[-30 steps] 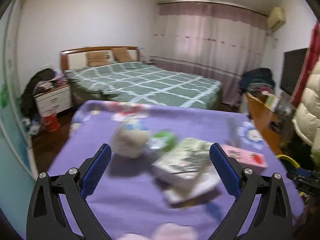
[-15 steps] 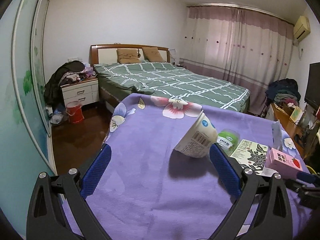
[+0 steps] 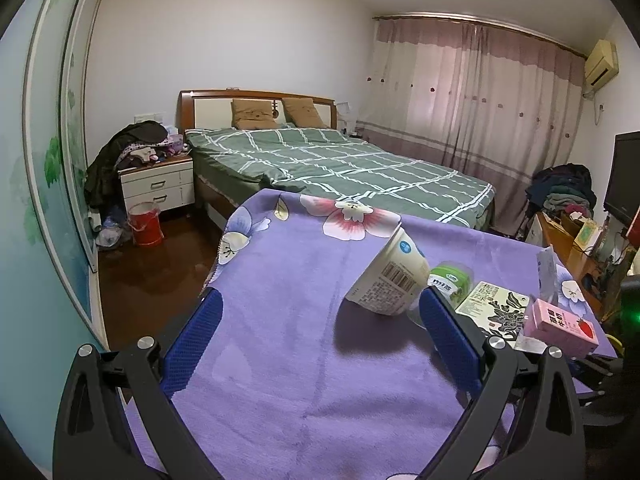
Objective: Collect trash
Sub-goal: 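Move the right gripper back to the table and grasp the white tissue, then carry the tissue to the yellow bin and open the right gripper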
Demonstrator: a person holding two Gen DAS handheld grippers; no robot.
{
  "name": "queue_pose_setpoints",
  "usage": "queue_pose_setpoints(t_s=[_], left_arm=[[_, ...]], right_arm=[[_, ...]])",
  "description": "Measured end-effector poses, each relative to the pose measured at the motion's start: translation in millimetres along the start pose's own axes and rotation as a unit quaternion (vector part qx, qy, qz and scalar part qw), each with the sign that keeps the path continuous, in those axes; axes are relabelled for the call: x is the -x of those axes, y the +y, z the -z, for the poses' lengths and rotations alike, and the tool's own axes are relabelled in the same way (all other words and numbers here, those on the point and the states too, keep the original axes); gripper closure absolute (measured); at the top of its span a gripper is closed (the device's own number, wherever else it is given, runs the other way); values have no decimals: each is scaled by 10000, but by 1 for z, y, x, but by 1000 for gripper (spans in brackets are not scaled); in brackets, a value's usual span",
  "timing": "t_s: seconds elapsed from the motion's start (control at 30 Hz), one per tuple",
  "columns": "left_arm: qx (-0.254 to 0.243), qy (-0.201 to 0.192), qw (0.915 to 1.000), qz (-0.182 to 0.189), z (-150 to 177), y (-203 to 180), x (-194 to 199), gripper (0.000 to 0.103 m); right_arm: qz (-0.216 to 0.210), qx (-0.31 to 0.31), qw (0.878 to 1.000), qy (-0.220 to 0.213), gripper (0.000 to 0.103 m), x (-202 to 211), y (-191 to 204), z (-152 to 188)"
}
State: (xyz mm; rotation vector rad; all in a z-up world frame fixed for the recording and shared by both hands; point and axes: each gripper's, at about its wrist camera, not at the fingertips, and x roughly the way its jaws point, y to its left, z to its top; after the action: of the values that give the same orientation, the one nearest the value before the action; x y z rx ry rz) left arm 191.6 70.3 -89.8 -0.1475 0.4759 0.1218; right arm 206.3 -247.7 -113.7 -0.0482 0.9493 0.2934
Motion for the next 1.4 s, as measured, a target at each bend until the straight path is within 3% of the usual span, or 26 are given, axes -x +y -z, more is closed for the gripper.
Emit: queue_pose_setpoints(t_s=[0.07,0.1,0.17,0.27,0.73,1.17,1.4], left_arm=[[-2,2,10000,6,0,0,1,6],[-2,4,10000,6,1,-1,1,6],[-5,1,10000,10,1,-1,2,6],[-3,16,10000,12,1,-1,2,6],[-88,54,9999,36,2,-4,1,6],[-325,62,9993,150,4,-14,1,6],[-463,67,9981,390,5,-23,3,6]], right_arm=[[53,25,10000,-55,60,0,0,-1],[20,5,10000,-71,65,0,-1,-1],[-140,-85,9999,-44,89,2,-4,-1],[-245,-129,9996,-41,99,9,-8,4],[-537,-377,9956,-665,100,93,-34,29],[-125,-855,9889,-1206,100,152,-89,42],[233,-1149,9830,-1416,100,176,-126,51]])
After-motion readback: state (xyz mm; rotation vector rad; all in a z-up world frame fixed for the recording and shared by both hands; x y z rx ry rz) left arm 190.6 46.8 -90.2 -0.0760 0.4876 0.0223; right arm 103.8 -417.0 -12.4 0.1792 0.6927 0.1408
